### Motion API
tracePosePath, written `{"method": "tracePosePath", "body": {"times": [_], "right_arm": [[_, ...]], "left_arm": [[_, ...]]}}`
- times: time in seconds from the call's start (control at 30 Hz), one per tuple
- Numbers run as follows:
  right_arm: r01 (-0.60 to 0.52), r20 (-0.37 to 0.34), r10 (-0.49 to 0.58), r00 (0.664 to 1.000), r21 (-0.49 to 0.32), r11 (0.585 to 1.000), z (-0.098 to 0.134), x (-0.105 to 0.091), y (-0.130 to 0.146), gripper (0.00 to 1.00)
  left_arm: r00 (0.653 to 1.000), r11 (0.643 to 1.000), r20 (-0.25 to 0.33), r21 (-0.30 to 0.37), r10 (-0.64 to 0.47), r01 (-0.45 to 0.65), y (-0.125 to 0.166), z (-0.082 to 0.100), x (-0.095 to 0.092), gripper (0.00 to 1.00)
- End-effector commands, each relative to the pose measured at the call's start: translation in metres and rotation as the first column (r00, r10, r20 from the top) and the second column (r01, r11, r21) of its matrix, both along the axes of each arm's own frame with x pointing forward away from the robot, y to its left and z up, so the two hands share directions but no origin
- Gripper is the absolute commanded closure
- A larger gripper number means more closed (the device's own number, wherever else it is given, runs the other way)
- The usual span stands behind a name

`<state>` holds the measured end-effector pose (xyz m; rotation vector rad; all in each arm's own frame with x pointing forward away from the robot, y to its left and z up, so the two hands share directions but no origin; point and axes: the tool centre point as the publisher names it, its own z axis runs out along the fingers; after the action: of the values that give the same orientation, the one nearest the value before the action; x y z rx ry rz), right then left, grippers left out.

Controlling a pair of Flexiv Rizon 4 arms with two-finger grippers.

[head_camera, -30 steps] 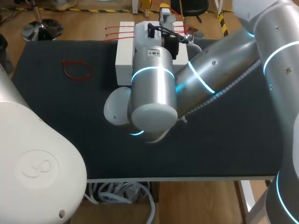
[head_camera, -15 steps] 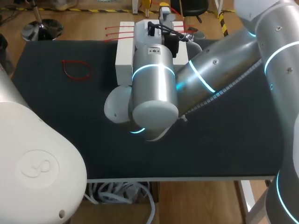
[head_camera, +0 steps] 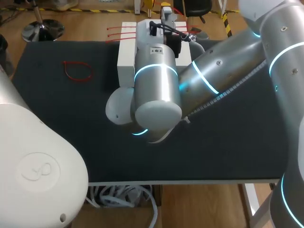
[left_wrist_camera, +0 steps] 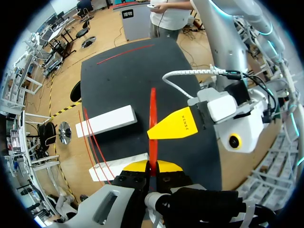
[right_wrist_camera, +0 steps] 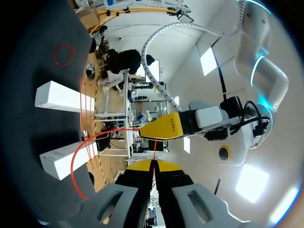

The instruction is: Grab the tape and strap the tape.

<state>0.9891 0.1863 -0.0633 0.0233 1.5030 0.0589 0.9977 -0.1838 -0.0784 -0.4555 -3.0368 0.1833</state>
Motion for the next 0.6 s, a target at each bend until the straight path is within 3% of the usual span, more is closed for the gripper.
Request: {"method": "tracePosePath", "body": {"times": [0.03, 0.6], "right_arm": [[-0.004, -0.008, 0.004, 1.000, -0.003, 1.000, 0.0030, -0.0004, -0.0004, 1.00], [-0.011, -0.007, 0.011, 1.000, -0.008, 1.000, 0.0045, 0.0034, 0.0009, 1.00]], "left_arm": [[1.000, 1.000, 0.000, 0.002, -0.001, 0.001, 0.0002, 0.0009, -0.0005, 1.00], [1.000, 1.000, 0.000, 0.002, -0.001, 0.001, 0.0002, 0.0009, -0.0005, 1.00]]}}
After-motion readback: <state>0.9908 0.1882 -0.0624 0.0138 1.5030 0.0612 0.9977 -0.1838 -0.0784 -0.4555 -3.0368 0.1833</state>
